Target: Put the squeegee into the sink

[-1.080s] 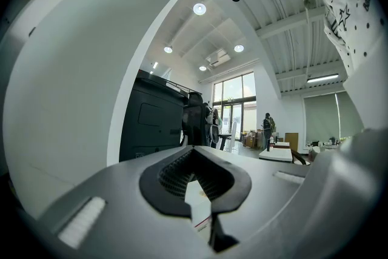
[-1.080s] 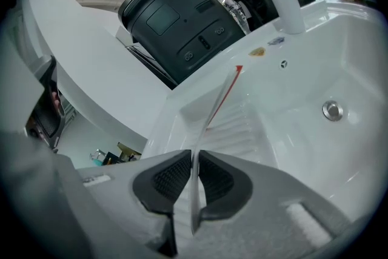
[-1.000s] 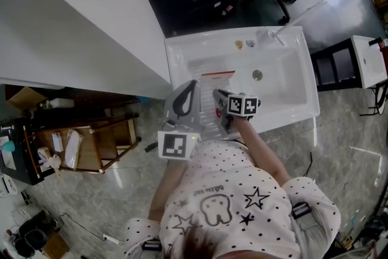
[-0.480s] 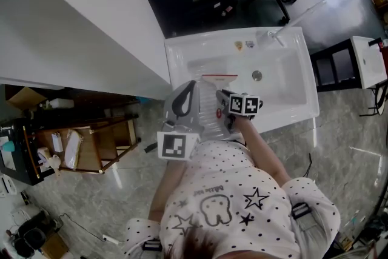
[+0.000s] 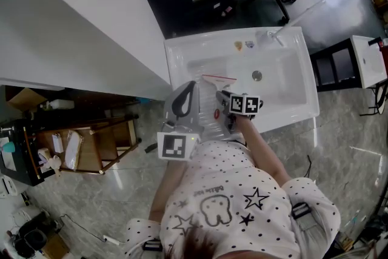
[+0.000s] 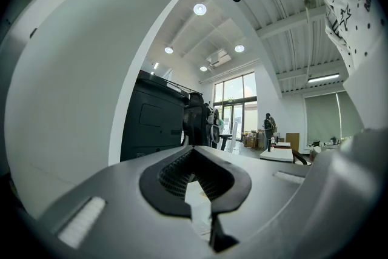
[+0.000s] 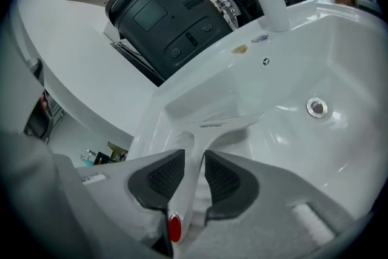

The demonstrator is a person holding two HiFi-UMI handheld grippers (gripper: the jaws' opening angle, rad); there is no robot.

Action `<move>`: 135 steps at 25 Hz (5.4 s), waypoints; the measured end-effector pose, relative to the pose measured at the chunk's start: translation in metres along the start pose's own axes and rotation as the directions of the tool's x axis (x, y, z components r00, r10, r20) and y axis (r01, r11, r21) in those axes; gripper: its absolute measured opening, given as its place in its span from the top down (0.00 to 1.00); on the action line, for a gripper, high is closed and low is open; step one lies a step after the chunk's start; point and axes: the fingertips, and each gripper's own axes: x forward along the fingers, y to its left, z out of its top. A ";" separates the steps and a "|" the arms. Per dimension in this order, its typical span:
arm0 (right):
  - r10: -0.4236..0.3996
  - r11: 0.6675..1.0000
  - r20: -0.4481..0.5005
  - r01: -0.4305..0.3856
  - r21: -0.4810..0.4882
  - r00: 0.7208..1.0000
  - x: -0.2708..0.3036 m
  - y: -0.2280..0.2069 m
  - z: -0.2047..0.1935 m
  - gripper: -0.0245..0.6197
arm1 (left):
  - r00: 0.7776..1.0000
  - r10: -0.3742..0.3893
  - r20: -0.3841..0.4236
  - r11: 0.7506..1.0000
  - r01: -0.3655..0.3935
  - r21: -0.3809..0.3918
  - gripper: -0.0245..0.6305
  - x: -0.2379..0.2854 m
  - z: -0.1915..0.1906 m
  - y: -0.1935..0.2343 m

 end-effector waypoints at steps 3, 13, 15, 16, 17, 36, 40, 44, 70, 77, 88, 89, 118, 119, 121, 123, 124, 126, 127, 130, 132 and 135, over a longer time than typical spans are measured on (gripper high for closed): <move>0.014 1.000 0.006 -0.014 -0.005 1.000 -0.001 0.003 0.001 0.80 | 1.000 -0.002 0.000 1.000 0.002 0.003 0.97 0.000 -0.001 -0.001; -0.047 0.998 0.089 0.050 -0.032 0.995 -0.011 -0.007 0.017 0.89 | 1.000 0.002 0.007 1.000 -0.002 0.007 0.97 -0.002 0.002 0.000; -0.061 0.996 0.120 0.069 -0.059 0.991 -0.013 -0.008 0.023 0.97 | 1.000 0.005 0.010 1.000 -0.005 0.002 0.97 -0.002 0.002 0.001; -0.065 0.995 0.134 0.075 -0.071 0.989 -0.014 -0.007 0.027 0.97 | 1.000 0.005 0.010 1.000 -0.005 -0.001 0.97 -0.002 0.001 0.001; -0.066 0.993 0.149 0.079 -0.082 0.987 -0.015 -0.007 0.030 0.97 | 1.000 0.005 0.009 1.000 -0.005 -0.001 0.97 -0.001 0.001 0.001; -0.038 0.942 0.384 0.162 -0.295 0.923 -0.054 0.038 0.084 0.97 | 0.999 -0.041 0.021 0.999 0.041 0.002 0.97 -0.008 0.006 -0.006; -0.035 0.939 0.420 0.174 -0.296 0.907 -0.065 0.044 0.087 0.97 | 0.998 -0.050 0.029 0.999 0.050 -0.002 0.97 -0.011 0.010 -0.007; -0.025 0.934 0.458 0.184 -0.306 0.889 -0.078 0.052 0.091 0.97 | 0.997 -0.066 0.030 0.998 0.066 -0.004 0.97 -0.015 0.010 -0.010; 0.064 0.877 0.699 0.294 -0.380 0.713 -0.178 0.129 0.110 0.97 | 0.984 -0.172 0.038 0.985 0.173 -0.020 0.98 -0.033 0.014 -0.033; 0.123 0.860 0.729 0.294 -0.417 0.673 -0.202 0.154 0.105 0.97 | 0.981 -0.187 0.052 0.982 0.188 -0.014 0.97 -0.042 0.018 -0.034; 0.192 0.825 0.749 0.309 -0.473 0.634 -0.227 0.177 0.083 0.97 | 0.980 -0.199 0.031 0.979 0.200 -0.027 0.97 -0.056 0.011 -0.037; 0.199 0.821 0.746 0.308 -0.481 0.635 -0.227 0.178 0.079 0.97 | 0.979 -0.204 0.024 0.978 0.205 -0.029 0.97 -0.058 0.009 -0.040; 0.206 0.805 0.644 0.246 -0.540 0.737 -0.227 0.193 -0.006 0.97 | 0.925 -0.371 -0.085 0.929 0.367 -0.054 0.97 -0.090 -0.026 -0.107; 0.203 0.804 0.642 0.249 -0.540 0.739 -0.227 0.192 -0.008 0.97 | 0.925 -0.370 -0.085 0.929 0.366 -0.060 0.97 -0.091 -0.027 -0.108; 0.198 0.801 0.641 0.255 -0.542 0.741 -0.229 0.189 -0.011 0.97 | 0.926 -0.368 -0.087 0.929 0.363 -0.072 0.97 -0.092 -0.030 -0.111; 0.196 0.800 0.643 0.259 -0.541 0.740 -0.232 0.187 -0.013 0.97 | 0.926 -0.367 -0.093 0.929 0.360 -0.081 0.97 -0.092 -0.033 -0.113; 0.195 0.800 0.644 0.259 -0.541 0.740 -0.233 0.186 -0.014 0.97 | 0.926 -0.365 -0.098 0.930 0.358 -0.086 0.97 -0.091 -0.035 -0.114; 0.197 0.799 0.642 0.259 -0.543 0.741 -0.235 0.185 -0.015 0.97 | 0.927 -0.360 -0.107 0.932 0.351 -0.094 0.97 -0.090 -0.038 -0.115; 0.197 0.797 0.640 0.259 -0.546 0.743 -0.236 0.184 -0.015 0.97 | 0.927 -0.358 -0.108 0.932 0.349 -0.096 0.97 -0.089 -0.039 -0.115; 0.198 0.793 0.634 0.258 -0.552 0.748 -0.236 0.183 -0.017 0.97 | 0.924 -0.369 -0.102 0.928 0.361 -0.089 0.97 -0.088 -0.039 -0.120; 0.198 0.792 0.633 0.258 -0.553 0.749 -0.236 0.184 -0.018 0.97 | 0.918 -0.384 -0.098 0.923 0.377 -0.080 0.97 -0.088 -0.037 -0.125; 0.200 0.795 0.636 0.256 -0.550 0.745 -0.236 0.184 -0.018 0.97 | 0.914 -0.396 -0.089 0.918 0.391 -0.067 0.97 -0.089 -0.036 -0.129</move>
